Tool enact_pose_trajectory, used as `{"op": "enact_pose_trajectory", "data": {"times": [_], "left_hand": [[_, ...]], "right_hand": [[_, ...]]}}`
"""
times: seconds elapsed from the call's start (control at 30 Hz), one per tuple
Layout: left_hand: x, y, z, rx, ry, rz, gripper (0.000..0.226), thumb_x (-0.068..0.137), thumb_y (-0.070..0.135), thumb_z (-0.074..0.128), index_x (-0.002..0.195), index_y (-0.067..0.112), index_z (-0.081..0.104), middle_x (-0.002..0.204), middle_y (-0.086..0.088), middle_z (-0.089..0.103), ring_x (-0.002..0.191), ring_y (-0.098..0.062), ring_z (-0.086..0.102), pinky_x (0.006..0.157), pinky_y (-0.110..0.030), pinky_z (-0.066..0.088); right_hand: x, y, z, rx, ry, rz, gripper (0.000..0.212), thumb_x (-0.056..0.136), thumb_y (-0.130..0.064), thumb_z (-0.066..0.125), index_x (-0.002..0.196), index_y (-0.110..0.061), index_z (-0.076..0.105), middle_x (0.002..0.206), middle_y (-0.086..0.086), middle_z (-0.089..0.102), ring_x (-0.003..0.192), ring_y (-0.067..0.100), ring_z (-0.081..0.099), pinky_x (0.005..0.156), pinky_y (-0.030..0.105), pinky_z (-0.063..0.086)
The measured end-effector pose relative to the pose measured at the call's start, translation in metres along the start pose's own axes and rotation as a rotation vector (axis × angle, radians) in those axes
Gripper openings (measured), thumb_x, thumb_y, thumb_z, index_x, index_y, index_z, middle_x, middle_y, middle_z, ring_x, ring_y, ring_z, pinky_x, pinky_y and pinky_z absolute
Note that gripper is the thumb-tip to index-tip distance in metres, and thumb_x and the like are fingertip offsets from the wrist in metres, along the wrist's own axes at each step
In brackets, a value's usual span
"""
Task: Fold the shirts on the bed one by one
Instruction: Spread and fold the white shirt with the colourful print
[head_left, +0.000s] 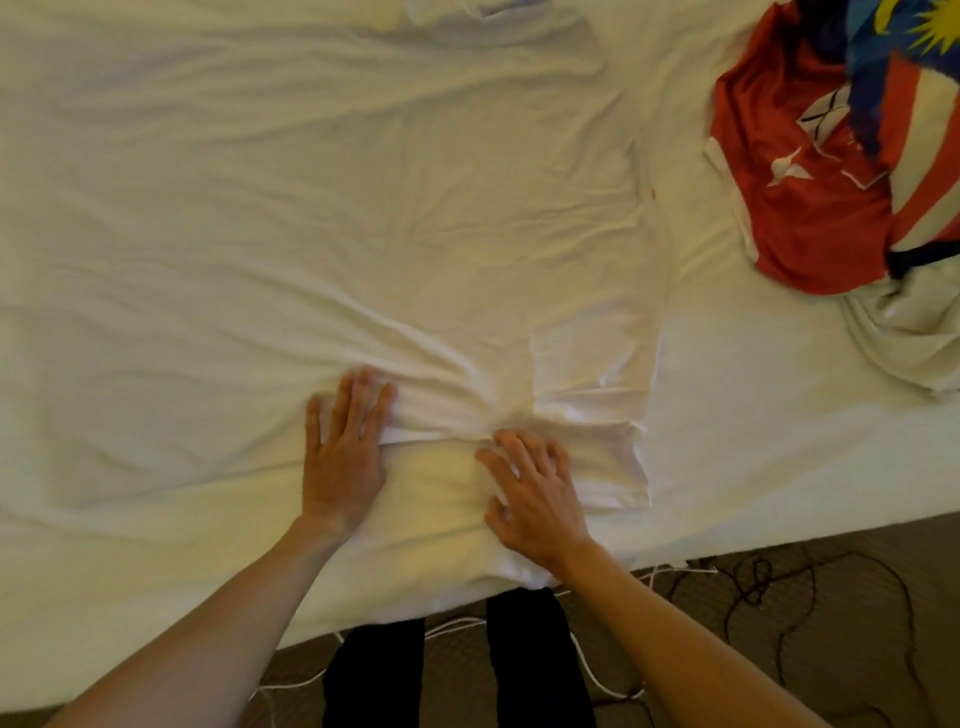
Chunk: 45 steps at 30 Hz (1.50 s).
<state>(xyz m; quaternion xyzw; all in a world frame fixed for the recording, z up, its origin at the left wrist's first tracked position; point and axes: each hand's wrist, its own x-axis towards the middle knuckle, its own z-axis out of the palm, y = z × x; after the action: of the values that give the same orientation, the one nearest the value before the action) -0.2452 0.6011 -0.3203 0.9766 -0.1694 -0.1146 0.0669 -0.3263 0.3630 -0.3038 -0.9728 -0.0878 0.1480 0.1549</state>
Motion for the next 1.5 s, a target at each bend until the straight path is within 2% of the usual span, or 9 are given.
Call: {"op": "enact_pose_trajectory", "data": {"times": [0.23, 0.47, 0.57, 0.67, 0.83, 1.03, 1.23, 1.4, 1.5], "left_hand": [[-0.021, -0.037, -0.008, 0.000, -0.083, -0.002, 0.078, 0.079, -0.002, 0.052, 0.154, 0.005, 0.030, 0.162, -0.015, 0.023, 0.149, -0.037, 0.020, 0.115, -0.064, 0.025], [-0.020, -0.028, -0.011, -0.038, -0.130, 0.064, 0.079, 0.078, 0.012, 0.040, 0.156, 0.011, 0.027, 0.165, -0.012, 0.016, 0.151, -0.035, 0.018, 0.117, -0.061, 0.022], [0.007, 0.003, -0.009, -0.103, -0.154, 0.173, 0.093, 0.070, 0.021, 0.041, 0.159, 0.013, 0.014, 0.167, -0.008, 0.006, 0.154, -0.030, 0.006, 0.121, -0.054, 0.013], [0.025, 0.037, -0.003, -0.130, -0.196, 0.183, 0.090, 0.076, 0.027, 0.038, 0.159, 0.018, 0.003, 0.167, -0.005, -0.004, 0.154, -0.027, -0.002, 0.123, -0.051, 0.004], [0.023, 0.052, 0.009, -0.100, -0.239, 0.115, 0.089, 0.078, 0.029, 0.041, 0.159, 0.018, 0.006, 0.167, -0.004, -0.003, 0.154, -0.028, -0.003, 0.122, -0.057, 0.009], [0.015, 0.039, 0.008, -0.074, -0.237, 0.176, 0.073, 0.088, 0.031, 0.033, 0.158, 0.017, 0.020, 0.167, -0.005, 0.006, 0.154, -0.028, 0.008, 0.121, -0.054, 0.014], [0.004, 0.011, 0.002, -0.040, -0.136, 0.145, 0.066, 0.089, 0.018, 0.036, 0.154, 0.017, 0.034, 0.163, -0.008, 0.024, 0.150, -0.032, 0.023, 0.118, -0.056, 0.025], [0.008, -0.004, -0.010, -0.099, -0.032, 0.157, 0.057, 0.091, 0.018, 0.037, 0.146, 0.009, 0.048, 0.153, -0.010, 0.043, 0.143, -0.035, 0.038, 0.113, -0.057, 0.034], [0.022, -0.013, -0.028, -0.188, 0.103, 0.200, 0.042, 0.090, 0.019, 0.042, 0.117, 0.008, 0.073, 0.121, -0.012, 0.070, 0.113, -0.033, 0.067, 0.097, -0.051, 0.052]], "right_hand": [[0.004, -0.007, -0.010, 0.179, 0.090, 0.003, 0.039, 0.069, 0.007, 0.050, 0.100, -0.010, 0.067, 0.090, 0.005, 0.059, 0.079, 0.028, 0.053, 0.056, 0.038, 0.049], [-0.005, 0.011, -0.029, 0.324, 0.133, 0.060, 0.050, 0.080, -0.028, 0.060, 0.128, -0.015, 0.058, 0.127, 0.005, 0.057, 0.115, 0.028, 0.055, 0.093, 0.044, 0.050], [0.032, 0.019, -0.034, 0.313, 0.237, 0.123, 0.055, 0.095, -0.032, 0.045, 0.147, -0.014, 0.042, 0.156, 0.007, 0.037, 0.146, 0.026, 0.031, 0.119, 0.040, 0.025], [0.057, 0.038, -0.027, 0.032, 0.021, -0.147, 0.062, 0.101, -0.038, 0.035, 0.158, -0.019, 0.019, 0.166, 0.004, 0.010, 0.153, 0.023, 0.006, 0.123, 0.047, 0.008], [0.032, 0.091, -0.025, 0.094, 0.056, 0.952, 0.074, 0.099, -0.060, 0.017, 0.153, -0.021, -0.014, 0.164, 0.012, -0.016, 0.151, 0.029, -0.017, 0.117, 0.062, -0.005], [-0.027, 0.049, -0.004, 0.055, 0.020, 0.030, 0.100, 0.080, -0.062, 0.056, 0.159, -0.018, 0.012, 0.166, 0.008, 0.001, 0.153, 0.030, 0.000, 0.119, 0.059, -0.002], [-0.051, 0.057, -0.001, 0.036, 0.103, 0.183, 0.068, 0.079, -0.020, 0.050, 0.147, -0.016, 0.046, 0.159, 0.009, 0.032, 0.146, 0.030, 0.031, 0.116, 0.050, 0.028], [-0.026, 0.066, -0.032, 0.065, 0.242, 0.246, 0.040, 0.069, 0.002, 0.067, 0.106, -0.013, 0.075, 0.117, 0.007, 0.071, 0.108, 0.031, 0.067, 0.076, 0.041, 0.055], [0.020, 0.075, -0.081, 0.144, 0.065, 0.405, 0.025, 0.071, -0.008, 0.070, 0.088, -0.025, 0.073, 0.090, -0.002, 0.073, 0.083, 0.028, 0.069, 0.063, 0.034, 0.050]]}}
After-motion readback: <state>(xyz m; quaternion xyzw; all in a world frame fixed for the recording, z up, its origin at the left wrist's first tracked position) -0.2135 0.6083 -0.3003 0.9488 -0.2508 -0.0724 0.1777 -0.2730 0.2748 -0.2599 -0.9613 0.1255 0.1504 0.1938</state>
